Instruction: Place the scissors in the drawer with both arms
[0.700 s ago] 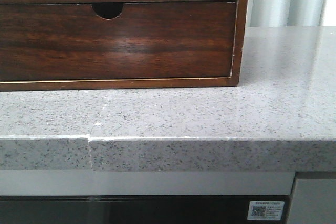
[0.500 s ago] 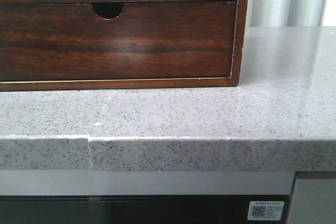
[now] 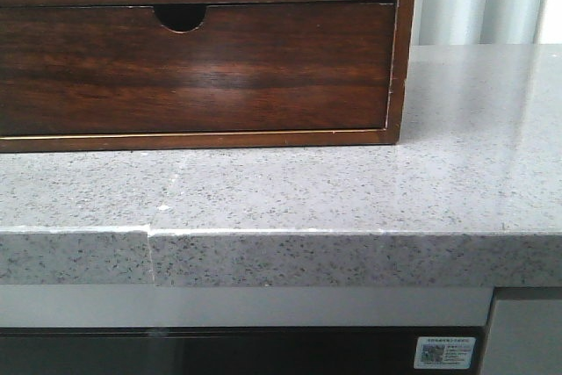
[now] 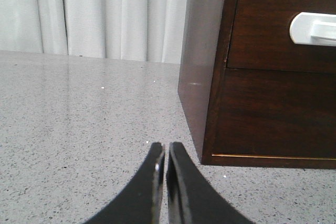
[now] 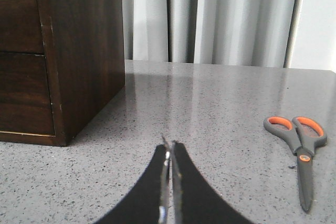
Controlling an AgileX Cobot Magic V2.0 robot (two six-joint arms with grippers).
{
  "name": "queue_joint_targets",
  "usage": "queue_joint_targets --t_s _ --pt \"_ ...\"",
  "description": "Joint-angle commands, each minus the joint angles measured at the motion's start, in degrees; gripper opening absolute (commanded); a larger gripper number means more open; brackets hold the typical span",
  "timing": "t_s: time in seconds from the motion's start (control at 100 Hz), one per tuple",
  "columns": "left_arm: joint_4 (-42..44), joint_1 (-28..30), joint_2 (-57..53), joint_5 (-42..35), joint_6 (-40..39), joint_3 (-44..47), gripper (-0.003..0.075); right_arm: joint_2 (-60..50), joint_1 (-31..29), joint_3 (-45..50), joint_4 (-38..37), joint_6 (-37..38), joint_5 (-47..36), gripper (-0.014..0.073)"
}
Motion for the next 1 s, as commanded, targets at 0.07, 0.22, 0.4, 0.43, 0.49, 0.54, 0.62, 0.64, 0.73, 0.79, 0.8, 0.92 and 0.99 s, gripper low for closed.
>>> queue_joint_targets --t_s 0.07,0.22,0.4,0.43,0.49,0.54,0.62,0.64,0.73,0.79,0.8,0.92,0.99 --pt "-0.4 0.1 -1.7 -4.7 -0.2 2.0 -0.0020 -1.3 -0.3 1.1 -0.5 0.0 -4.5 -0.0069" --pt "-0.4 0.1 -1.7 -4.7 -0.2 2.0 -0.0020 -1.3 -0.3 1.0 -0.3 0.0 -4.4 -0.0069" --pt "-0.8 0.1 -1.7 -4.0 -0.2 -1.1 -0.0020 -0.8 -0.3 -2.5 5.1 0.0 -1.7 -0.0069" --pt "-1.6 0.1 -1.7 -3.2 -0.2 -2.3 -0.0020 -0.5 -0.3 -3.4 5.1 0.0 -0.6 -0.0069" --pt "-2.1 0.1 -1.6 -0.5 -0.2 -5.3 -0.0020 0.7 -0.3 -6.0 5.1 0.0 1.4 -0.0069" --pt "-3.0 0.1 -0.9 2.2 -0.2 -8.1 -0.0020 2.0 -0.3 -8.2 5.1 0.0 3.1 -0.0069" --pt "-3.2 0.1 1.0 7.6 -0.2 -13.0 -0.0020 4.6 -0.3 -12.4 5.2 0.0 5.5 -0.0069" --pt "-3.2 0.1 1.7 8.4 -0.2 -14.4 -0.0020 5.4 -0.3 -13.1 5.2 0.0 6.1 -0.0069" --pt "-3.2 0.1 5.2 13.2 -0.2 -20.1 -0.0020 9.5 -0.3 -18.4 5.0 0.0 9.6 -0.0069" --pt "-2.9 0.1 7.7 15.8 -0.2 -23.7 -0.0020 12.8 -0.3 -22.4 4.8 0.0 13.4 -0.0069" --pt "-2.9 0.1 8.4 16.1 -0.2 -24.1 -0.0020 13.2 -0.3 -22.9 4.6 0.0 13.8 -0.0069" --pt "-2.7 0.1 14.2 19.9 0.0 -29.7 -0.0020 19.9 -0.3 -30.4 2.3 0.0 22.1 -0.0069" --pt "-2.1 0.1 17.2 20.6 0.0 -32.0 -0.0020 23.6 -0.3 -34.4 0.8 0.0 26.5 -0.0069"
